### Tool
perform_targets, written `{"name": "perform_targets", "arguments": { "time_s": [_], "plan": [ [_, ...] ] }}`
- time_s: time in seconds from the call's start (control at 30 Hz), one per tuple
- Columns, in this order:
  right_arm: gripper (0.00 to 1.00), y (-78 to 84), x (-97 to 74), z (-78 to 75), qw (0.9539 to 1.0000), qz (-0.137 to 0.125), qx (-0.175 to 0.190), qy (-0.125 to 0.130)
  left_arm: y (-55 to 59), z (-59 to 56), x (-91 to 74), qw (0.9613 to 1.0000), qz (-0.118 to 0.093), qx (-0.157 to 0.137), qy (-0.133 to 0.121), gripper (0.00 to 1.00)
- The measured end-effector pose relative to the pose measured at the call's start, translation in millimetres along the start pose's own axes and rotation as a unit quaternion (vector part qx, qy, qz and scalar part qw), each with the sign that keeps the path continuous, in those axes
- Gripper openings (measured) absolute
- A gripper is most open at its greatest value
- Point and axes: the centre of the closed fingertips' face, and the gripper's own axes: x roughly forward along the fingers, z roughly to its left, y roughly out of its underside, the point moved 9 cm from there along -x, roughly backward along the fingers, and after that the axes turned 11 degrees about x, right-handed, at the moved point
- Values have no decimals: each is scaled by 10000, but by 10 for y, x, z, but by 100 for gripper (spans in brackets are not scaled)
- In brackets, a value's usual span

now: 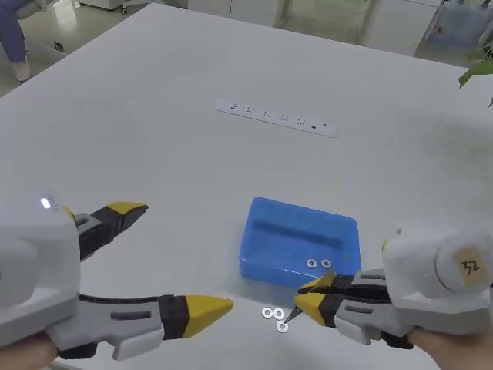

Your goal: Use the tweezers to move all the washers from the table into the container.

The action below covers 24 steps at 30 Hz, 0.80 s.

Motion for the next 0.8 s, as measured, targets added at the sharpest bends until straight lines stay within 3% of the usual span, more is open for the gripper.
{"name": "perform_targets", "arguments": {
  "time_s": [0.43,0.8],
  "plan": [
    [3,50,92,19,9998,188,-32,-92,12,7,-7,10000,26,-7,4,95],
    [3,96,95,115,9988,254,-407,-107,8,-13,2,10000,40,23,45,95]
  ]
}}
